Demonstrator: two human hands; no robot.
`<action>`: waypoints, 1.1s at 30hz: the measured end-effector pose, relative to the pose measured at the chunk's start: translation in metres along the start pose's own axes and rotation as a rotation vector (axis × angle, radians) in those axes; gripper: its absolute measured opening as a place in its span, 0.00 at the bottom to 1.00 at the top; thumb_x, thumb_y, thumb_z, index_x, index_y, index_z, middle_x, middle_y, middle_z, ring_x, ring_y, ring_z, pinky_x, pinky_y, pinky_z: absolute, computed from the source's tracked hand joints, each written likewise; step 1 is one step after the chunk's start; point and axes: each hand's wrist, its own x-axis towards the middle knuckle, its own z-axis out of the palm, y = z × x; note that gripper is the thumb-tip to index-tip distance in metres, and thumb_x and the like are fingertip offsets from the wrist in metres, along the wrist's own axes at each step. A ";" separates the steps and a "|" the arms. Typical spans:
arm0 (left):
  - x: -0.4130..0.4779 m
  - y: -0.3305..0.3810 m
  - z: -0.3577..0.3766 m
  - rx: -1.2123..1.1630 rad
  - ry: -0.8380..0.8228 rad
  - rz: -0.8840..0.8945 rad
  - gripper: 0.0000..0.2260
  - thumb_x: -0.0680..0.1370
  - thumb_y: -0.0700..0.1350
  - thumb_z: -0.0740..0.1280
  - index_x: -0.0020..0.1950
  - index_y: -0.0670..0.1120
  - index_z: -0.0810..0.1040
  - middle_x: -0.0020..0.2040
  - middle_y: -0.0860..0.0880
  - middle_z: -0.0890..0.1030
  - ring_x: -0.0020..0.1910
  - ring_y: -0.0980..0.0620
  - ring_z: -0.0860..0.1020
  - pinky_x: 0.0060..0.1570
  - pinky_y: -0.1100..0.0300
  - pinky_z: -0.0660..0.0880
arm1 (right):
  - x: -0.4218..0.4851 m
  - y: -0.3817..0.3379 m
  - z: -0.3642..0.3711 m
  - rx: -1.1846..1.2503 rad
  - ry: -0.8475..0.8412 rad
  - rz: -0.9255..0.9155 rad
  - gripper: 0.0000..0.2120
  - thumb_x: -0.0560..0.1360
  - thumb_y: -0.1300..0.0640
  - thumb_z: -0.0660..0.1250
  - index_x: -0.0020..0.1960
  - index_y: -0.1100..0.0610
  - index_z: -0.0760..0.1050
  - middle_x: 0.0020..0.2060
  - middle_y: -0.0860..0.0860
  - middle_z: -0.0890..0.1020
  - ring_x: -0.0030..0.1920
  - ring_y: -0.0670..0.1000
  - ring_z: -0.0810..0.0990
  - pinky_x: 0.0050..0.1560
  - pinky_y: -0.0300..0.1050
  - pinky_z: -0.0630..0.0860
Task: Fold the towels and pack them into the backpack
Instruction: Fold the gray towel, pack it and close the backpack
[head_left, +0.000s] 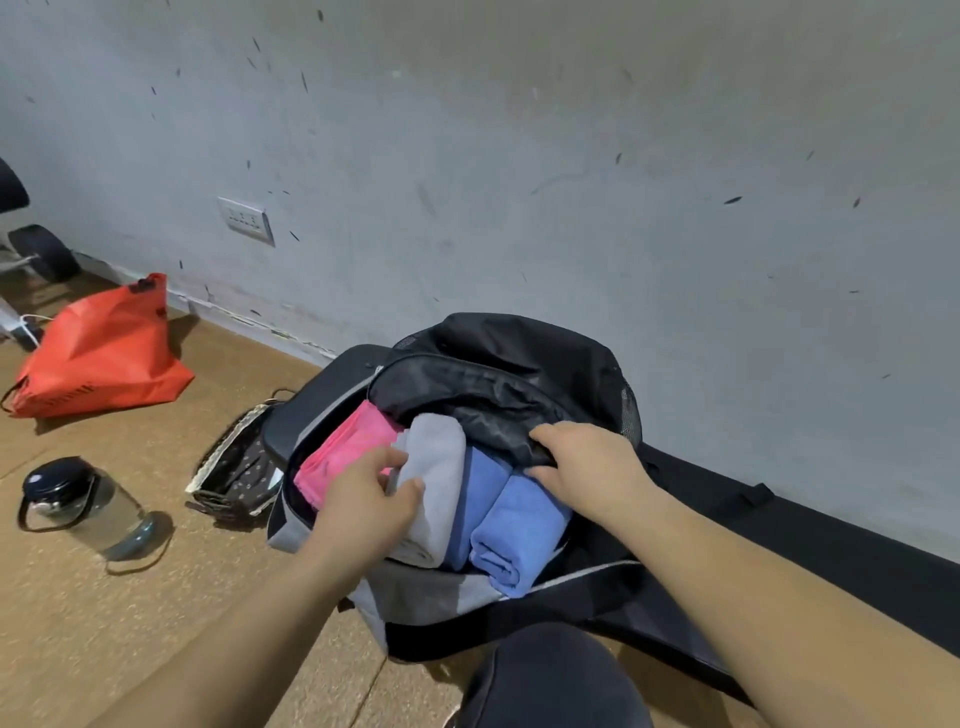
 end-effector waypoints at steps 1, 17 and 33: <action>0.004 -0.001 -0.001 0.008 -0.006 -0.011 0.15 0.80 0.49 0.71 0.66 0.53 0.77 0.55 0.48 0.81 0.48 0.51 0.82 0.43 0.58 0.76 | 0.002 0.004 0.001 0.015 0.020 0.003 0.14 0.80 0.44 0.64 0.61 0.50 0.77 0.54 0.49 0.83 0.57 0.54 0.81 0.49 0.48 0.78; 0.023 0.015 0.002 0.738 0.009 1.009 0.09 0.67 0.36 0.72 0.44 0.47 0.83 0.49 0.48 0.81 0.46 0.46 0.77 0.42 0.51 0.75 | 0.032 0.025 -0.046 0.122 -0.042 -0.078 0.17 0.79 0.38 0.67 0.62 0.46 0.72 0.45 0.47 0.82 0.50 0.56 0.81 0.52 0.53 0.79; -0.006 0.025 0.086 0.754 -0.256 0.683 0.12 0.75 0.36 0.62 0.54 0.51 0.69 0.43 0.53 0.74 0.43 0.47 0.73 0.39 0.50 0.72 | 0.041 0.045 -0.039 0.536 0.157 0.030 0.08 0.78 0.42 0.67 0.46 0.45 0.78 0.35 0.45 0.83 0.39 0.49 0.81 0.47 0.53 0.81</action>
